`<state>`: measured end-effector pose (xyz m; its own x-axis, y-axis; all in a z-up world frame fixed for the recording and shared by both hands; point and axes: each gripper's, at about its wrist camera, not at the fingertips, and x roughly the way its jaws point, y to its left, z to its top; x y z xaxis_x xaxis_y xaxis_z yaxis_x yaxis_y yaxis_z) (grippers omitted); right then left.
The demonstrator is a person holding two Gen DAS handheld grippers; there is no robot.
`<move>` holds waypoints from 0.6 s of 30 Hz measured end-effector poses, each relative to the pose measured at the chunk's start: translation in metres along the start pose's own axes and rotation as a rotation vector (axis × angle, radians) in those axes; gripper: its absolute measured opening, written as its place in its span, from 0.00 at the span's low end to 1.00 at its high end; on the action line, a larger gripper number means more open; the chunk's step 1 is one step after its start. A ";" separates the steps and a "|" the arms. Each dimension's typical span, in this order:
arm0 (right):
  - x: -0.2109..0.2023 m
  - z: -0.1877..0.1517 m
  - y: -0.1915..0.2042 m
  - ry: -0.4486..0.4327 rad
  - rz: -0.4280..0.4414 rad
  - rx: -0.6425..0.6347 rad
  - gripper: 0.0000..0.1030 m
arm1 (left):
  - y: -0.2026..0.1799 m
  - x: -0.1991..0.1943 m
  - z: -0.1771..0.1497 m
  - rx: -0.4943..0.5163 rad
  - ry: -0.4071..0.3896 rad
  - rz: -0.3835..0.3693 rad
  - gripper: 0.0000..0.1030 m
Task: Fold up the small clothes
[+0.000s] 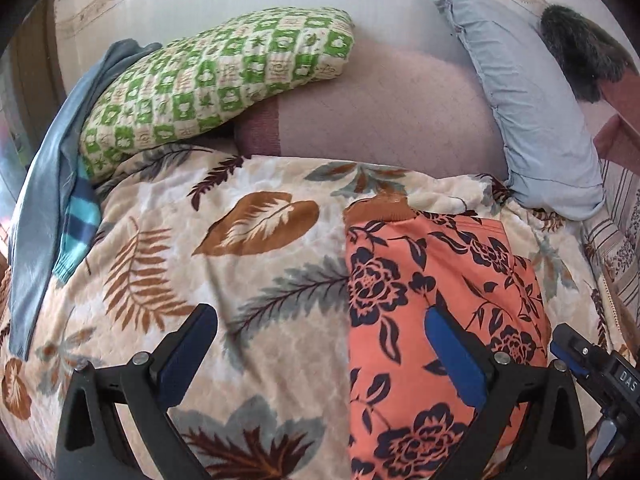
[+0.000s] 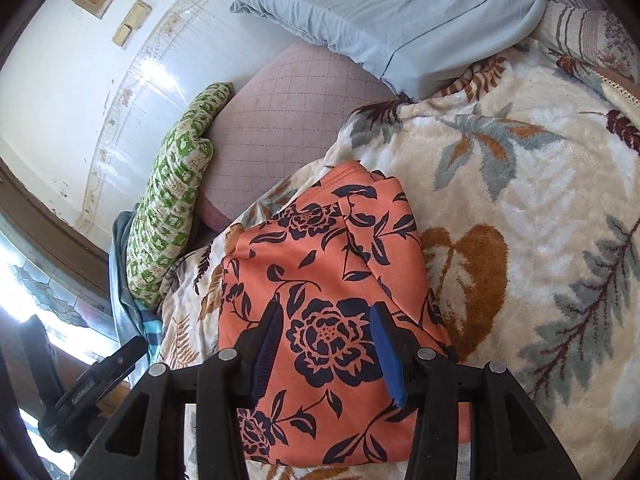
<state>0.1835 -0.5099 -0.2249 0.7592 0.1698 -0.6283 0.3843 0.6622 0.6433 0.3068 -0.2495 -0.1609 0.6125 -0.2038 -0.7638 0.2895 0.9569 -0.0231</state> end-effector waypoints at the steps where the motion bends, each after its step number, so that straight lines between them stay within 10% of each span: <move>1: 0.003 0.002 -0.003 0.013 0.014 0.013 0.48 | -0.010 0.010 0.004 0.020 0.013 0.003 1.00; 6: 0.039 0.000 -0.019 0.224 -0.036 0.034 0.47 | -0.053 0.092 -0.002 0.127 0.250 0.094 1.00; 14: -0.010 0.019 -0.053 0.102 0.049 0.124 0.67 | -0.028 0.062 -0.024 0.036 0.215 0.014 1.00; 18: -0.004 0.018 -0.085 0.221 0.043 0.214 0.67 | -0.002 0.048 -0.045 -0.019 0.261 -0.086 1.00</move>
<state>0.1574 -0.5806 -0.2694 0.6532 0.3646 -0.6636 0.4744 0.4860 0.7340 0.3021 -0.2520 -0.2263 0.3752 -0.2268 -0.8988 0.3167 0.9426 -0.1057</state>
